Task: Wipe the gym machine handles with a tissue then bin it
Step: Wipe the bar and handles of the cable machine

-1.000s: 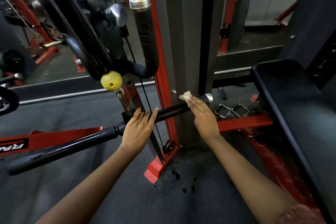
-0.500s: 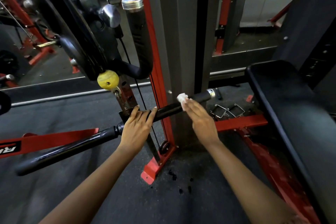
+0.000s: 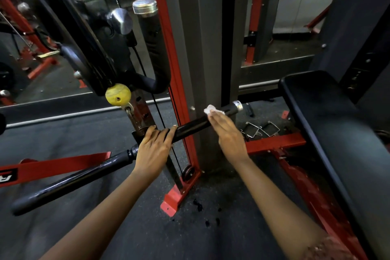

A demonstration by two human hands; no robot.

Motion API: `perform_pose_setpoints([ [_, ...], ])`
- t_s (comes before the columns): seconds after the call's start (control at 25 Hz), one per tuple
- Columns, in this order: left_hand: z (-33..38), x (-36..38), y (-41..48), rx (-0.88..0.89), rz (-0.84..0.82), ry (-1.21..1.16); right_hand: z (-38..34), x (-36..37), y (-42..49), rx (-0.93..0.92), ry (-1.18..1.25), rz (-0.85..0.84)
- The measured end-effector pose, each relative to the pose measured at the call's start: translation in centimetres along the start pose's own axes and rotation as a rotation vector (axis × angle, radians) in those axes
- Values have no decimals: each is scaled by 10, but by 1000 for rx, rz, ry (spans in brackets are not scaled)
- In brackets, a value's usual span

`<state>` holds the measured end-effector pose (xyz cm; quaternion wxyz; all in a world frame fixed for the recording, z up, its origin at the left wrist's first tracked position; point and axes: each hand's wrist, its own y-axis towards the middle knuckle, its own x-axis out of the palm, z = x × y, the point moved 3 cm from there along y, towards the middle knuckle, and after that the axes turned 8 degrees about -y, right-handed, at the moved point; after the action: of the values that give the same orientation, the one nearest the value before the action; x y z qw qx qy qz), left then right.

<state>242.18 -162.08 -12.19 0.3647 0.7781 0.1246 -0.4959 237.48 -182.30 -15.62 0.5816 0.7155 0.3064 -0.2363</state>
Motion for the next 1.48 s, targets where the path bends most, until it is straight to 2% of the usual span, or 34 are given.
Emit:
perform_pose_setpoints([
  [0.16, 3, 0, 2, -2, -21, 11, 15, -9, 11, 175, -4, -20],
  [0.28, 2, 0, 2, -17, -27, 5, 12, -12, 22, 228, 53, -19],
  [0.36, 1, -1, 1, -26, -39, 2, 18, -16, 29, 255, 108, 44],
  [0.4, 0, -1, 1, -27, -46, 2, 24, -19, 31, 314, 161, 81],
  [0.52, -2, -1, -2, -24, -65, 3, 18, -24, 22, 640, 368, 149],
  [0.72, 0, -3, -3, -62, -94, -20, -58, -7, -3, 875, 565, 265],
  [0.76, -1, -3, -4, -68, -101, -23, -71, -1, -6, 878, 590, 239],
  [0.88, -4, -5, -6, -87, -109, -33, -111, 9, -18, 687, 649, 75],
  [0.92, -3, -6, -7, -100, -112, -29, -115, 10, -25, 659, 666, 70],
  [0.96, 0, -7, -7, -110, -124, -16, -110, 9, -28, 707, 682, 107],
  [1.04, 7, -9, -4, -139, -189, -9, -79, 8, -31, 992, 692, 252],
  [1.12, 13, -12, 2, -223, -295, -103, -42, 9, -28, 1248, 729, 385],
  [1.16, 13, -12, 5, -274, -341, -161, -29, 10, -25, 1316, 766, 418],
  [1.28, 10, -12, 10, -322, -349, -246, -26, 14, -7, 1363, 804, 418],
  [1.48, 8, -9, 8, -367, -315, -322, -79, 20, -1, 1333, 832, 361],
])
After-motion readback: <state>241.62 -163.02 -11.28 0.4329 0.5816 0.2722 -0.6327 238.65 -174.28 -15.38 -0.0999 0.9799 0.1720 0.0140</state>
